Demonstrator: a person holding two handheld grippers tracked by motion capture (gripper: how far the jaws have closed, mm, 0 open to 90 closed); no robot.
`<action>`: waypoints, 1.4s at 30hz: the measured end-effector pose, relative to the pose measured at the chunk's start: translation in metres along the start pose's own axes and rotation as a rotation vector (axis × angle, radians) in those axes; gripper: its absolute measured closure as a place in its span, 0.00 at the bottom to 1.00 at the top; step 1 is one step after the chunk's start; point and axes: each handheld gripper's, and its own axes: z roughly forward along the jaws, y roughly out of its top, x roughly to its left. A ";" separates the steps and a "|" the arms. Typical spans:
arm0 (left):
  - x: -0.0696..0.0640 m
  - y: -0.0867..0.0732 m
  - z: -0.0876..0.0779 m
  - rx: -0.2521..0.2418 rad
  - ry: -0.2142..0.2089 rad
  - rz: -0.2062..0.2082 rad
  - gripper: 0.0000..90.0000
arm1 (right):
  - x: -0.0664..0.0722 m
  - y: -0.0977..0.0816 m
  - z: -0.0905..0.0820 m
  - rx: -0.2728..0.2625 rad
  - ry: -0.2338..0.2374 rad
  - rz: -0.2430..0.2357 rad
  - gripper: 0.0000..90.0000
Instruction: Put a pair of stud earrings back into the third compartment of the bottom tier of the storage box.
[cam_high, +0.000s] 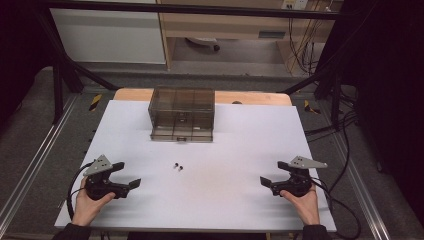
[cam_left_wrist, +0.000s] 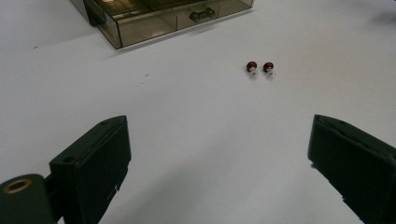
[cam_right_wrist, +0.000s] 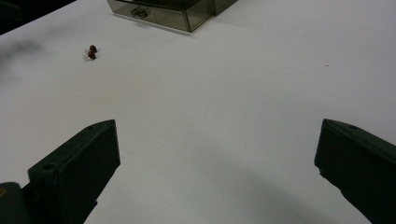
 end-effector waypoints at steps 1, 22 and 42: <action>0.000 0.000 0.000 0.001 0.000 0.001 0.06 | 0.000 0.000 0.000 -0.001 0.001 -0.001 0.01; -0.005 0.008 0.003 0.026 0.004 0.018 0.07 | 0.001 -0.002 -0.001 0.010 0.006 -0.005 0.01; -0.012 0.026 0.017 0.059 -0.005 0.039 0.07 | 0.001 -0.003 0.000 0.027 0.006 -0.016 0.01</action>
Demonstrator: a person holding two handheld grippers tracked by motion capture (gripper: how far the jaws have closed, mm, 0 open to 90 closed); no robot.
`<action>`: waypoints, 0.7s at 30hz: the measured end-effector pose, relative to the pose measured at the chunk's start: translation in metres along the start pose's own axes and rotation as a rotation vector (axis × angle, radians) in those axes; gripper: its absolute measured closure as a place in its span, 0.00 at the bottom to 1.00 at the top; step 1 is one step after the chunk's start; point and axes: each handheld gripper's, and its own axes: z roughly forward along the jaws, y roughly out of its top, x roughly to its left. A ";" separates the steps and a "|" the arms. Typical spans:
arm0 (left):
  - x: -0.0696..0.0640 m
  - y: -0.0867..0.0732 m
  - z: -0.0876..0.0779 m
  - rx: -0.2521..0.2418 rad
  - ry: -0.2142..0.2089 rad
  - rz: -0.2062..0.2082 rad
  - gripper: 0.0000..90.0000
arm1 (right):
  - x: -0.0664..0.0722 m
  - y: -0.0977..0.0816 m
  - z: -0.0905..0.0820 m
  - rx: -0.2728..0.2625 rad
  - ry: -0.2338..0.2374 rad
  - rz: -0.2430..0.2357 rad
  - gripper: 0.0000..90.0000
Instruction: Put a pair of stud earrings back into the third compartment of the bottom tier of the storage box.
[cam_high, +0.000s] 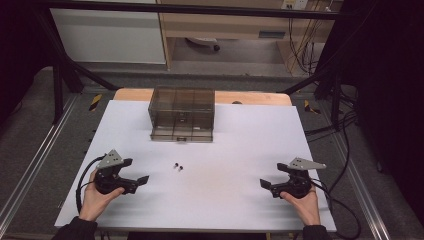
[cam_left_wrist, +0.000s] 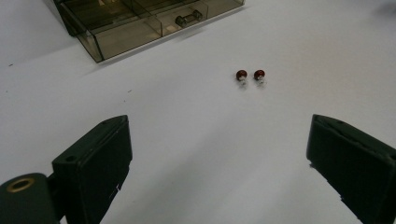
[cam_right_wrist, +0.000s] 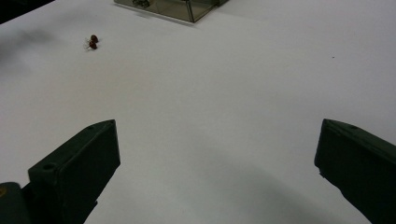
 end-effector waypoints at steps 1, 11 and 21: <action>-0.001 0.001 0.001 0.001 0.001 0.002 0.07 | 0.000 0.000 0.000 0.001 0.000 0.000 0.01; -0.009 0.016 0.014 0.012 0.008 0.014 0.09 | 0.000 0.000 -0.001 0.001 0.001 -0.004 0.01; -0.018 0.031 0.037 0.046 0.008 0.027 0.11 | 0.001 -0.001 0.002 0.012 -0.003 -0.008 0.01</action>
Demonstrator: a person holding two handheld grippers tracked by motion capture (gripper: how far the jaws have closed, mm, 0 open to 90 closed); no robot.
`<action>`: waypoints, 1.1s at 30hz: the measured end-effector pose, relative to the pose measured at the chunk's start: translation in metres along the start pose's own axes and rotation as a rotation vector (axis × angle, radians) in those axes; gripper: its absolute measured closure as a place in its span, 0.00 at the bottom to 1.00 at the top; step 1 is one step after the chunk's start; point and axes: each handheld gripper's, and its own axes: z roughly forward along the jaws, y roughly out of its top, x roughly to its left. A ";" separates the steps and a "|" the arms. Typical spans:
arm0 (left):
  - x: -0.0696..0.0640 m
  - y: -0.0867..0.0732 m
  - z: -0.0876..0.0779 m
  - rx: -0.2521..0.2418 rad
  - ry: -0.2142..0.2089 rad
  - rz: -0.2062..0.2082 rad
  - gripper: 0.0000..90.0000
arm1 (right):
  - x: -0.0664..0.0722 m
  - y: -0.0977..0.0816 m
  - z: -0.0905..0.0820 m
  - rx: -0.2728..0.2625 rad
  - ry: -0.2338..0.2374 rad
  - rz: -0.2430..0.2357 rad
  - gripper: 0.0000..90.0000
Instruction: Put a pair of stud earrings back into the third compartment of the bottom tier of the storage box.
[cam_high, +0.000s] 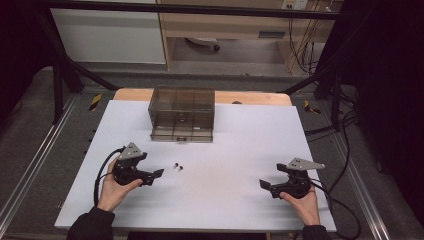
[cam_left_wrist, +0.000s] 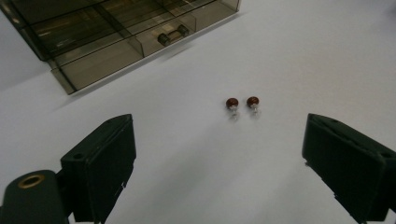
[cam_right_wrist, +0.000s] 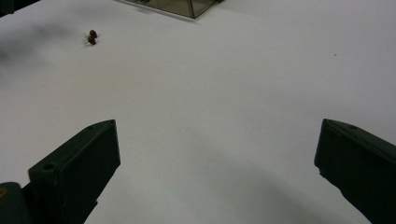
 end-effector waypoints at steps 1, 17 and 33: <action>-0.001 0.001 0.003 0.006 0.001 0.001 0.11 | 0.000 0.000 0.000 -0.002 -0.001 0.000 0.01; -0.009 0.013 0.039 0.054 0.041 -0.003 0.28 | 0.000 0.000 -0.001 -0.001 -0.007 -0.003 0.01; -0.013 0.012 0.059 0.079 0.029 -0.018 0.60 | 0.000 0.000 -0.001 0.001 -0.006 -0.003 0.01</action>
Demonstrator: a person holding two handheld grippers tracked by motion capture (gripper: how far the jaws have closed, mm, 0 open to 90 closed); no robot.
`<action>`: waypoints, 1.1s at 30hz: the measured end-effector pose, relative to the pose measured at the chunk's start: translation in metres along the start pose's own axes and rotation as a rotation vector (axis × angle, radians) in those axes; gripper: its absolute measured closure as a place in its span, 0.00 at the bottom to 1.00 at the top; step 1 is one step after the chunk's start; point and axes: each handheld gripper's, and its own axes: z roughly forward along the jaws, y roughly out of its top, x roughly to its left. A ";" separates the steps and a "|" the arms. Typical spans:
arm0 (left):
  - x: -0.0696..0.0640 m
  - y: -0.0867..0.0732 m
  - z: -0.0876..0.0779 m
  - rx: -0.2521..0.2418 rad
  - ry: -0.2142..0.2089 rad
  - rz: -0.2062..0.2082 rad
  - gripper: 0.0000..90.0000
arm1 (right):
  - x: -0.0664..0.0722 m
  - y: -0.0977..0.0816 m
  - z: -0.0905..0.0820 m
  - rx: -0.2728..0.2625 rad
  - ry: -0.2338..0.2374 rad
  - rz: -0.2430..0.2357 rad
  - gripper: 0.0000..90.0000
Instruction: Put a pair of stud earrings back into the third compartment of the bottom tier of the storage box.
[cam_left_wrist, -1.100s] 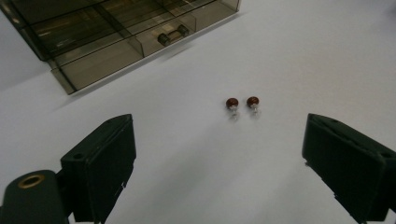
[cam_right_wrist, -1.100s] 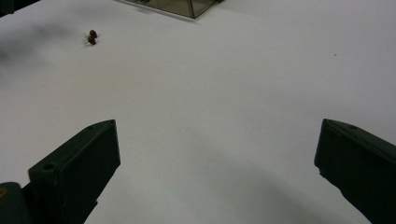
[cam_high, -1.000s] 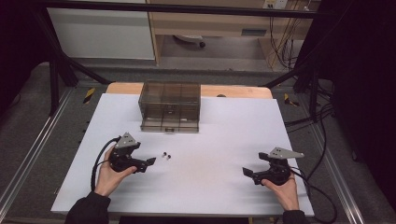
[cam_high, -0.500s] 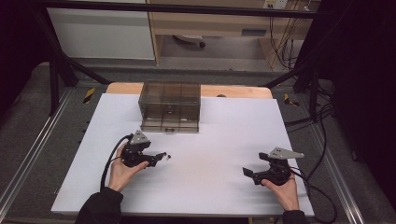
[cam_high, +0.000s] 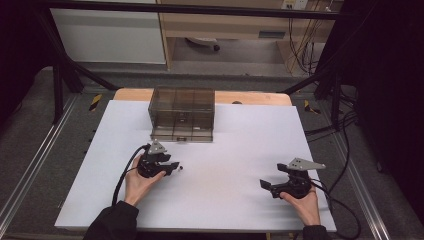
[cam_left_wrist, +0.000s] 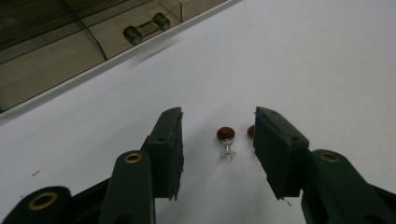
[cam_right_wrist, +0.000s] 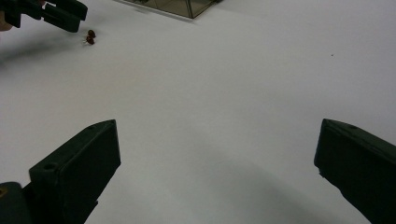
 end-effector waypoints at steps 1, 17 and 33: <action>0.000 0.000 0.000 0.000 0.000 0.000 0.61 | 0.000 0.000 0.000 0.000 0.001 0.001 0.01; -0.003 -0.003 0.010 0.023 -0.007 -0.013 0.80 | 0.000 0.001 0.000 -0.004 0.002 0.005 0.01; -0.004 -0.005 0.013 0.028 0.000 -0.006 0.90 | 0.000 0.001 -0.001 -0.005 0.003 0.008 0.01</action>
